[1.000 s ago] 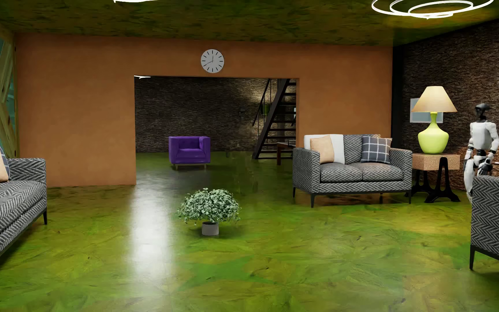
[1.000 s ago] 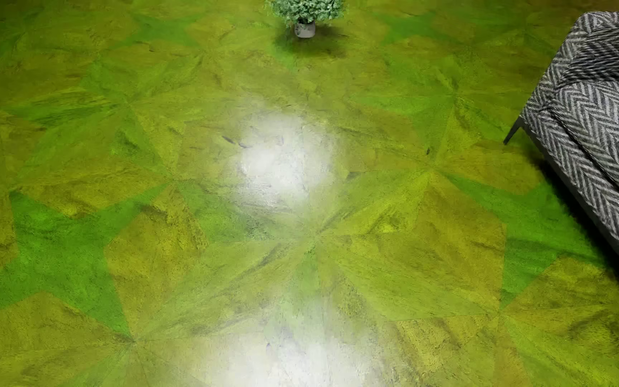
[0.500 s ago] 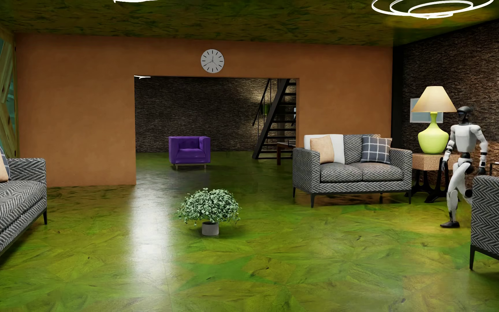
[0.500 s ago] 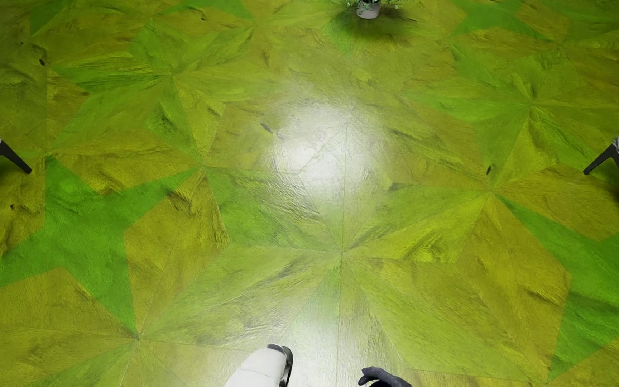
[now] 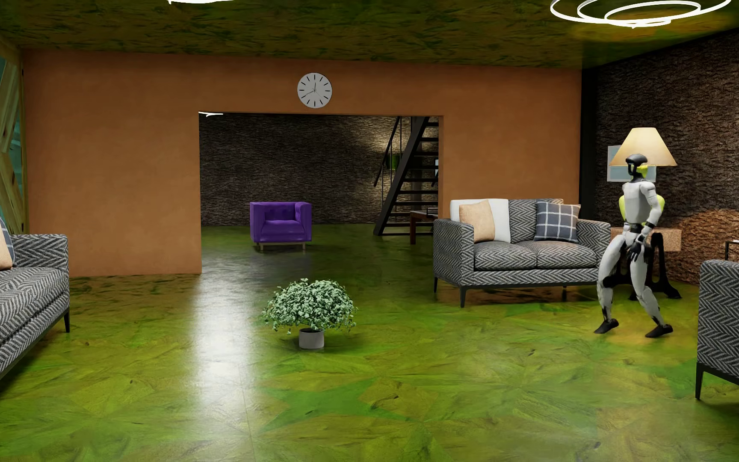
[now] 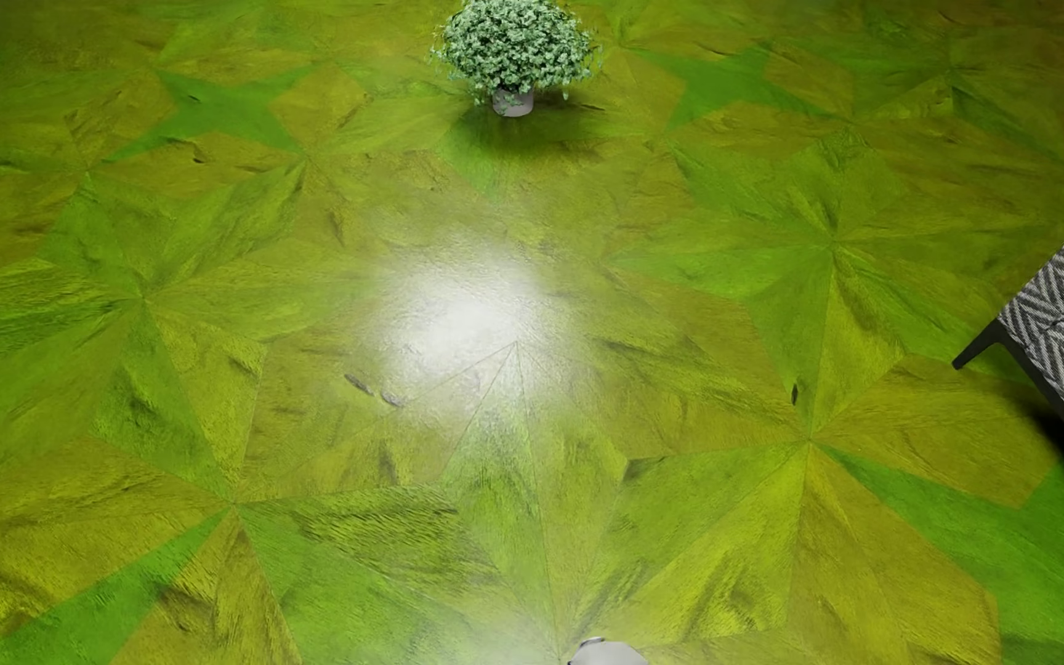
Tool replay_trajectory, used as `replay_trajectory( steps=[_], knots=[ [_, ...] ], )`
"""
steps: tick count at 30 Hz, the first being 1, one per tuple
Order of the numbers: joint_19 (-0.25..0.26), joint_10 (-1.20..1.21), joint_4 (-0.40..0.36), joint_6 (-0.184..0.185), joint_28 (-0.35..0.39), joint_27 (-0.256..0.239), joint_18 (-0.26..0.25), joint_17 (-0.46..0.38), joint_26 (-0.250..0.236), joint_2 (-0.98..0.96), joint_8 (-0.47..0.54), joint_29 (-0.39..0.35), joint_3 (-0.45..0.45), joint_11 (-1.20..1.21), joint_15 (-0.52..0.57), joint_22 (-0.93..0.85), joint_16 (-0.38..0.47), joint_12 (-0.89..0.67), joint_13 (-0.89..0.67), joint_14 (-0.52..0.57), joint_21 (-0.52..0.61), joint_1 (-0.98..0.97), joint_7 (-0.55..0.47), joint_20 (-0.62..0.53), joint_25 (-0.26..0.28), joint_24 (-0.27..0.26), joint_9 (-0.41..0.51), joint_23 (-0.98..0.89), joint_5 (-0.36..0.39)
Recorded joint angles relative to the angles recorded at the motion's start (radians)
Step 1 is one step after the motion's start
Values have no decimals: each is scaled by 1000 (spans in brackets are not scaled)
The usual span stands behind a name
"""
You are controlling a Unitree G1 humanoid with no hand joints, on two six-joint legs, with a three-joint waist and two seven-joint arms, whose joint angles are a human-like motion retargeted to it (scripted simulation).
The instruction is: Go to the armchair
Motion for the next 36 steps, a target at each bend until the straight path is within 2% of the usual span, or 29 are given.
replay_trajectory(
  steps=[2,3,5,6,8,9,10,11,12,14,17,18,19,20,21,22,23,25,26,27,28,29,30,31,32,33,34,35,36],
  knots=[
    [0,-24,-2,4,0,0,0,5,0,-37,0,0,-21,-189,-455,-16,16,-46,21,-80,7,112,0,8,0,0,-21,31,2],
    [0,-9,1,6,0,0,0,4,0,-60,0,0,-52,-176,-505,-5,10,-54,25,-96,27,138,0,33,0,0,-25,38,-9],
    [0,70,33,38,0,0,0,9,0,-123,0,0,-81,-76,-88,40,-11,-46,34,12,44,179,0,60,0,0,-22,51,21],
    [0,171,68,69,0,0,0,12,0,-124,0,0,-89,11,24,73,-33,-19,27,163,58,172,0,71,0,0,-17,67,49],
    [0,544,102,84,0,0,0,18,0,-27,0,0,-34,75,4,126,-55,44,27,493,31,36,0,37,0,0,-27,81,110],
    [0,746,124,91,0,0,0,10,0,54,0,0,0,65,-46,140,-54,62,12,416,34,-56,0,-9,0,0,-15,54,134],
    [0,860,131,83,0,0,0,9,0,154,0,0,52,33,-121,143,-53,82,-8,250,25,-146,0,-30,0,0,-4,38,132],
    [0,895,117,52,0,0,0,5,0,250,0,0,115,-8,-189,160,-45,98,-41,138,38,-239,0,-46,0,0,0,18,115],
    [0,840,113,24,0,0,0,6,0,322,0,0,181,-43,-262,179,-44,121,-78,87,30,-329,0,-27,0,0,-13,5,102],
    [0,557,117,-12,0,0,0,-28,0,513,0,0,280,-149,-418,192,-26,161,-143,101,32,-428,0,-34,0,0,-10,-73,65],
    [0,62,130,-34,0,0,0,-43,0,686,0,0,355,-211,-615,227,-10,185,-245,321,-67,-507,0,-51,0,0,-48,-99,40],
    [0,-352,131,-43,0,0,0,-42,0,718,0,0,354,-210,-629,241,-8,186,-267,415,-110,-547,0,-47,0,0,-63,-102,42],
    [0,-15,131,-49,0,0,0,-59,0,747,0,0,381,-188,-604,240,-3,185,-277,334,-117,-588,0,-63,0,0,-64,-128,20],
    [0,78,102,-65,0,0,0,-59,0,789,0,0,409,-146,-544,254,0,178,-256,344,-172,-606,0,-81,0,0,-52,-155,-10],
    [0,167,81,-85,0,0,0,-41,0,777,0,0,428,-42,-416,273,-1,178,-235,395,-200,-626,0,-86,0,0,-68,-139,-39],
    [0,248,30,-117,0,0,0,-9,0,739,0,0,433,138,-212,299,-3,175,-202,359,-210,-596,0,-84,0,0,-61,-107,-84],
    [0,262,-4,-114,0,0,0,3,0,622,0,0,409,396,-50,306,-10,162,-174,305,-195,-559,0,-66,0,0,-62,-92,-79],
    [0,215,-33,-105,0,0,0,16,0,385,0,0,348,796,-110,252,-15,142,-162,233,-96,-392,0,-46,0,0,-23,-53,-93],
    [0,175,-11,-74,0,0,0,36,0,278,0,0,289,803,-123,210,-18,133,-136,222,-96,-311,0,-43,0,0,-21,-30,-65],
    [0,134,-7,-48,0,0,0,13,0,191,0,0,218,699,-88,167,-14,112,-89,208,-72,-243,0,-52,0,0,-11,-85,-58],
    [0,98,15,-37,0,0,0,29,0,140,0,0,168,494,-1,129,0,93,-83,194,-21,-159,0,-54,0,0,-3,5,-44],
    [0,56,14,-31,0,0,0,39,0,82,0,0,121,259,43,84,2,82,-52,176,-59,-102,0,-29,0,0,-16,31,-45],
    [0,16,17,-28,0,0,0,39,0,70,0,0,93,16,-61,46,10,75,-29,144,-64,-19,0,-11,0,0,-25,58,-34],
    [0,-14,-2,-40,0,0,0,32,0,72,0,0,78,-113,-412,10,22,63,-12,101,-35,43,0,23,0,0,-43,62,-26],
    [0,-15,-7,-47,0,0,0,22,0,51,0,0,68,-469,-129,-16,37,58,11,44,-12,77,0,53,0,0,-68,62,-33],
    [0,-11,-22,-54,0,0,0,17,0,31,0,0,56,-498,-91,-16,43,52,31,7,10,107,0,80,0,0,-76,72,-33],
    [0,19,-18,-41,0,0,0,14,0,-2,0,0,39,-138,-436,-7,37,61,40,2,26,137,0,115,0,0,-68,86,-17],
    [0,85,-7,-25,0,0,0,9,0,-6,0,0,35,-104,-320,20,28,76,51,44,27,153,0,148,0,0,-68,95,18],
    [0,255,46,18,0,0,0,7,0,-5,0,0,41,-102,-151,52,9,89,61,187,14,99,0,158,0,0,-72,107,72]
  ],
)
